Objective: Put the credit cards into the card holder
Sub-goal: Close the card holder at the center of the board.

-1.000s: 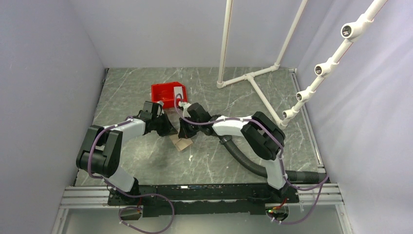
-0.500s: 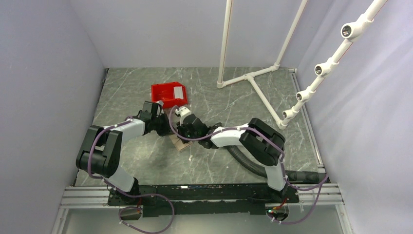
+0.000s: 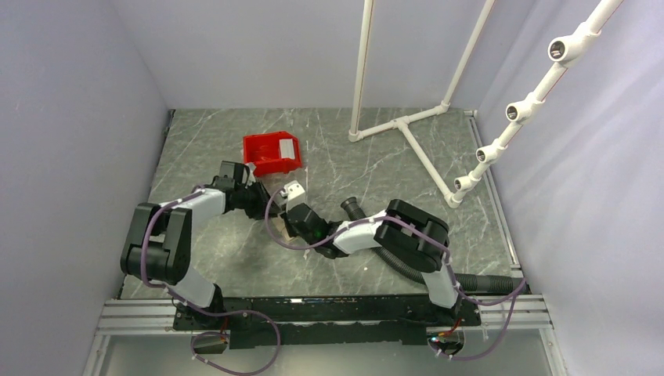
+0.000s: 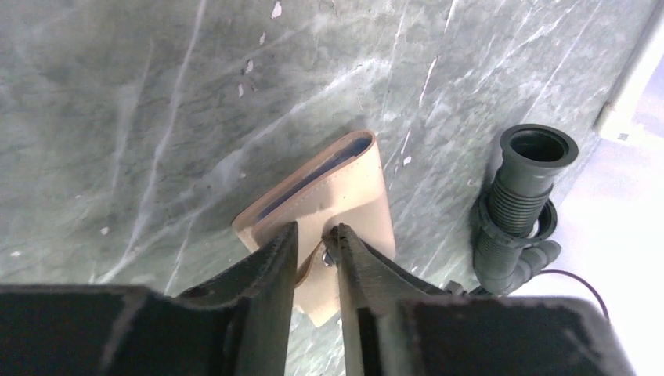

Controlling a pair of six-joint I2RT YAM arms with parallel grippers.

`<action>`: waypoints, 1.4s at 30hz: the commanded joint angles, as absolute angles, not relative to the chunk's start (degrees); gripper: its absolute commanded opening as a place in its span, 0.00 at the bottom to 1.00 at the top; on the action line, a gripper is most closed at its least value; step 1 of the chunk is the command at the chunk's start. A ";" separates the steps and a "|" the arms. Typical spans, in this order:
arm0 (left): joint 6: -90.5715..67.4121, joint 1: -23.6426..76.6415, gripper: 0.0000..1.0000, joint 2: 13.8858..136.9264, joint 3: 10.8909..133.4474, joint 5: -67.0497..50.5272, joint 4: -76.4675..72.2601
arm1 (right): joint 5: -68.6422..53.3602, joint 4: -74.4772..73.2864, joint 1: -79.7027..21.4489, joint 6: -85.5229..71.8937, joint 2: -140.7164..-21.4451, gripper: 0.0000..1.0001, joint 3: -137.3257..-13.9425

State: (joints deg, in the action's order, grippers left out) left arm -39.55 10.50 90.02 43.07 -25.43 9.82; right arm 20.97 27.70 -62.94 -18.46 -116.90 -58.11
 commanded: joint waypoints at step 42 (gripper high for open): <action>-40.08 6.86 0.00 92.66 37.27 -32.50 5.23 | -8.35 -18.34 -51.56 -31.46 -112.48 0.24 -69.91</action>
State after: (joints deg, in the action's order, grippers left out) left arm -45.76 6.63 90.48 34.48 -38.37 2.57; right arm 5.82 12.40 -55.40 -25.54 -114.26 -66.04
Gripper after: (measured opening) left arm 0.007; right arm 0.165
